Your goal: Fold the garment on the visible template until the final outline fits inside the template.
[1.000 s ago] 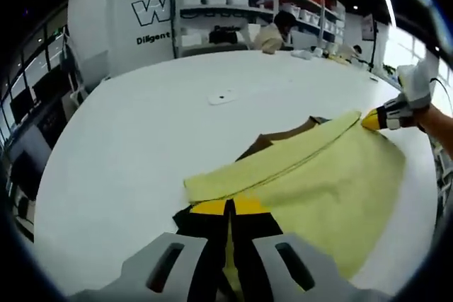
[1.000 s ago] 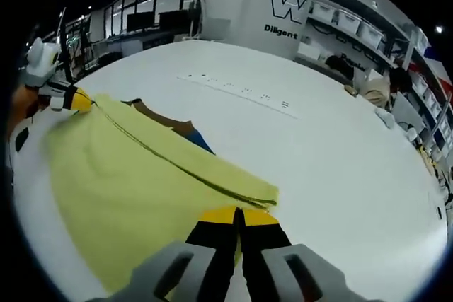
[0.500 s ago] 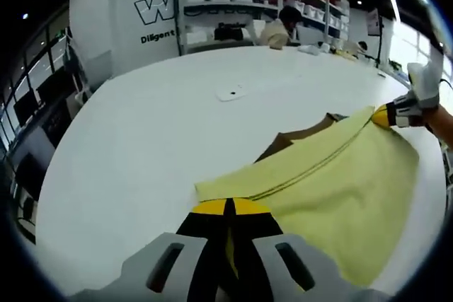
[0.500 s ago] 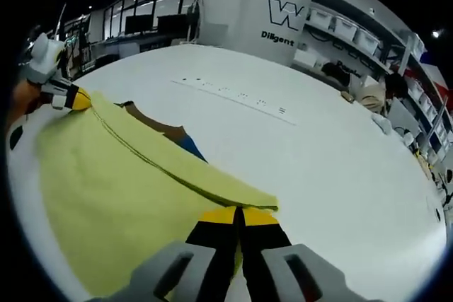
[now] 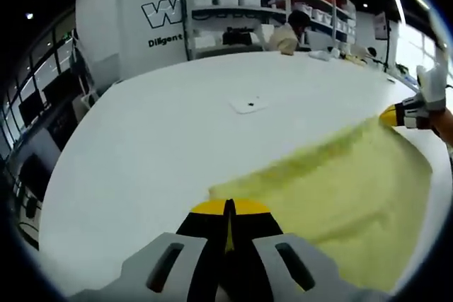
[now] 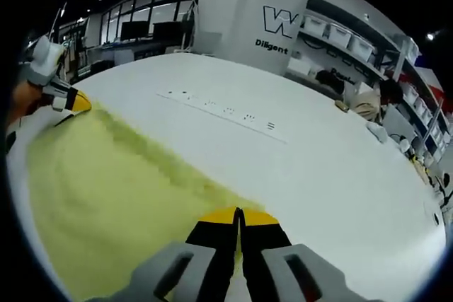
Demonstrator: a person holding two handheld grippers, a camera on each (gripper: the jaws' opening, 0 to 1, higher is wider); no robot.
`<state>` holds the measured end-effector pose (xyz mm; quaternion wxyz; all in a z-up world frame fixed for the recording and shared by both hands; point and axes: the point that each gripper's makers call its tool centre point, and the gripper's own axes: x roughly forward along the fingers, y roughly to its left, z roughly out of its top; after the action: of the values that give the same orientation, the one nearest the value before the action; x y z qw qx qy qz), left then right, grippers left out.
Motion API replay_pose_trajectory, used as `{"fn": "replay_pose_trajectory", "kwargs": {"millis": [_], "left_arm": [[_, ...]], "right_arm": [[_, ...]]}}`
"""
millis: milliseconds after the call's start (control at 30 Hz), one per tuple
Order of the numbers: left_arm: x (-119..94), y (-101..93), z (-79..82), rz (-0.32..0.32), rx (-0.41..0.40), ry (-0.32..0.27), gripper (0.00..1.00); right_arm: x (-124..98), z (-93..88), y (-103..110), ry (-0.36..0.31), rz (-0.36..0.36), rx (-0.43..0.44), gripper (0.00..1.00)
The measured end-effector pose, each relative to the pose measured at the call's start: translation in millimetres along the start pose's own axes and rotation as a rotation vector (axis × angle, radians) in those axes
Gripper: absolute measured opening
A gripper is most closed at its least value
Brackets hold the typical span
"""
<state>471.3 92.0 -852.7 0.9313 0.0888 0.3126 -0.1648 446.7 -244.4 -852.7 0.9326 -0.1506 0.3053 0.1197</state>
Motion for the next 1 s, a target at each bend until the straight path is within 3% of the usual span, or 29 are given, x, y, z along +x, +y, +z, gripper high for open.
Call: {"fn": "replay_pose_trajectory", "kwargs": {"millis": [267,633,800,1000], "left_arm": [[2,-1.6,-4.0,0.006,0.037,0.015,0.00],[1,-0.4,-1.7,-0.007,0.027,0.005,0.00],[-11,-2.1,7.5,-0.010,0.035,-0.013,0.00],[-37,-11.2,1.7,-0.037,0.021,-0.019,0.00]], "right_arm": [[3,-14.8,2,0.044,0.017,0.009,0.00],[1,-9.9,2,0.039,0.019,0.025,0.00],[-13,6.4,2,-0.004,0.013,0.012,0.00],[-38,12.7,7,-0.032,0.008,0.011,0.00]]}}
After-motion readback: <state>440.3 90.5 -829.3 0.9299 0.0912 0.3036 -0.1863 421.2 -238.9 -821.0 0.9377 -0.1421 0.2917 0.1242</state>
